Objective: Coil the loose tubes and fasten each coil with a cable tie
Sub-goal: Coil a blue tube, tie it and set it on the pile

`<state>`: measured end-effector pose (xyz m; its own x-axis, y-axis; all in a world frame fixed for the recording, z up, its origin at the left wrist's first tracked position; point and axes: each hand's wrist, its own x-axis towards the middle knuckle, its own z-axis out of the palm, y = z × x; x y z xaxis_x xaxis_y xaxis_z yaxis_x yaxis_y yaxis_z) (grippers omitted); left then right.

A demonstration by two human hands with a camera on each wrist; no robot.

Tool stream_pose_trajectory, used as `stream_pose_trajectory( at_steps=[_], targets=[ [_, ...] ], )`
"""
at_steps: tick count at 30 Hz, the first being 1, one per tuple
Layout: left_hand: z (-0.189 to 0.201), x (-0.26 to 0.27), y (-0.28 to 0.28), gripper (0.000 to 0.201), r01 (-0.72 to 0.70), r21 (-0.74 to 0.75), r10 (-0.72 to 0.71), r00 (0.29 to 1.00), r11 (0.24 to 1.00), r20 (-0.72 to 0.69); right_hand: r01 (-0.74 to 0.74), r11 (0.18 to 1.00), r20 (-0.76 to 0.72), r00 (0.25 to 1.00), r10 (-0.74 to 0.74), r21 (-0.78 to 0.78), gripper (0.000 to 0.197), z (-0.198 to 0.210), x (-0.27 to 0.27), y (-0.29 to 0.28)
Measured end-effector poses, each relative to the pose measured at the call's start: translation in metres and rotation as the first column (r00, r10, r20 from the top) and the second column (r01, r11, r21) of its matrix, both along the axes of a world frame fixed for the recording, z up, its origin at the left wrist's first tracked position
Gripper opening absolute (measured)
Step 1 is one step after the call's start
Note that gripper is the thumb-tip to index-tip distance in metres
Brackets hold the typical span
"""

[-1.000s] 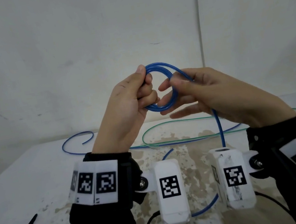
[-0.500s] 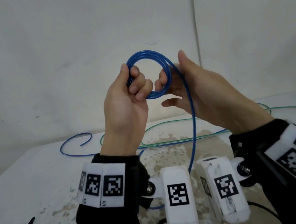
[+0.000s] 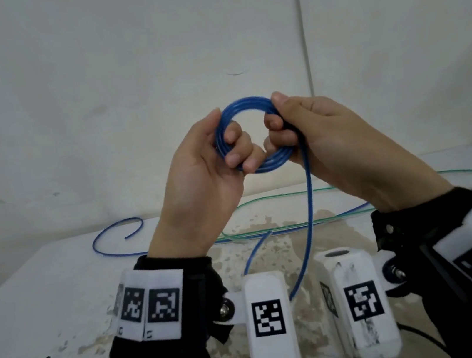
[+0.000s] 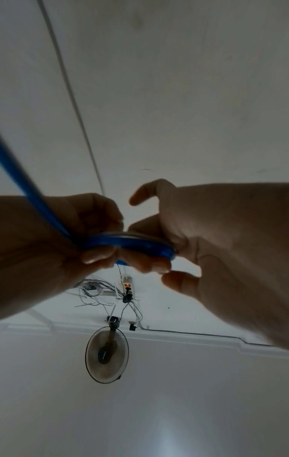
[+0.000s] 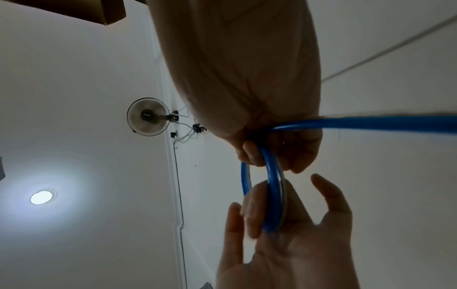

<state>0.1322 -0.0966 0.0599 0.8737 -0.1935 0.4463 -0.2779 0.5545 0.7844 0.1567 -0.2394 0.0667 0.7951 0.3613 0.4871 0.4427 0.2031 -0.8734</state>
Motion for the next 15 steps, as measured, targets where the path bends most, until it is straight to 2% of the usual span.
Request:
stream_pose_trajectory(
  at_steps=[4, 6, 11, 15],
  targets=[
    [0.001, -0.001, 0.009, 0.036, 0.022, 0.248, -0.011, 0.999, 0.969, -0.044, -0.003, 0.992, 0.006, 1.000, 0.003, -0.130, 0.038, -0.003, 0.001, -0.003],
    [0.000, 0.000, 0.013, 0.038, -0.016, 0.310, 0.022, 1.000, 0.951, -0.016, -0.027, 0.988, -0.034, 0.999, 0.022, -0.151, 0.038, -0.004, 0.000, -0.002],
    [0.001, -0.002, 0.009, 0.038, -0.233, 0.317, 0.196, 0.970, 0.920, 0.144, -0.048, 0.998, -0.142, 0.989, 0.041, -0.048, 0.034, -0.003, 0.001, -0.002],
    [0.000, 0.000, 0.006, 0.039, -0.295, 0.215, 0.263, 0.951, 0.931, 0.163, -0.100, 0.995, -0.168, 0.981, 0.096, -0.018, 0.031, -0.001, -0.002, -0.002]
  ],
)
